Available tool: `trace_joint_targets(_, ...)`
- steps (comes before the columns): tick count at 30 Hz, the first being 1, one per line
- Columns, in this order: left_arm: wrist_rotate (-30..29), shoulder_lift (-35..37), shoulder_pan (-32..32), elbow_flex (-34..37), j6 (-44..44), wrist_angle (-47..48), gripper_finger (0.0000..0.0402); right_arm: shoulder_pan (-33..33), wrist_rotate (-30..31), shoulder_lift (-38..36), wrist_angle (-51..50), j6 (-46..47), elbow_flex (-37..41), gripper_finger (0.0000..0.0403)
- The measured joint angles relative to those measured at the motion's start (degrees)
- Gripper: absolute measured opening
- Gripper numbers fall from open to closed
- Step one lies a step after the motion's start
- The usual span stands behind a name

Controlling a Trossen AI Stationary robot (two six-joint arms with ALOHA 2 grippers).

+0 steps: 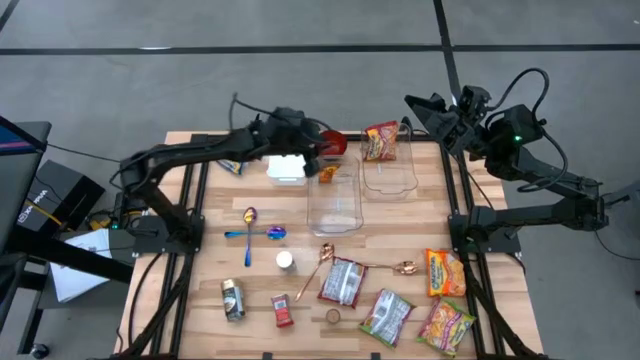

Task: Pick & Place Food Item
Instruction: Put the white spice bottle into the left transparent bin

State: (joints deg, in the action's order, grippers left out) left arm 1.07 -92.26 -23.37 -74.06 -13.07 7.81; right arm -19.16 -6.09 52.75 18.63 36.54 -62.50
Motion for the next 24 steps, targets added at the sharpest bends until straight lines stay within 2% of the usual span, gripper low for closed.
trace_joint_targets(4,8.5,5.0,-0.3,-0.1,3.2,0.9,0.0093,0.0,0.0,0.0,0.0,-0.6,0.0,0.0244)
trace_joint_targets(12,12.9,12.9,2.4,0.0,6.5,15.1,0.0093,0.0,0.0,0.0,-0.2,-1.1,0.0,0.0244)
trace_joint_targets(16,13.1,15.6,6.3,0.0,6.5,23.6,0.0093,0.0,-0.1,0.0,-0.2,-1.2,0.0,0.0244)
trace_joint_targets(20,9.9,17.6,12.1,0.0,6.5,29.1,0.0097,0.0,-0.1,0.0,-0.2,-1.2,0.0,0.0244)
trace_joint_targets(24,8.4,18.2,19.2,0.0,6.5,33.0,0.0136,0.0,-0.6,0.0,-0.2,-1.1,0.0,0.0244)
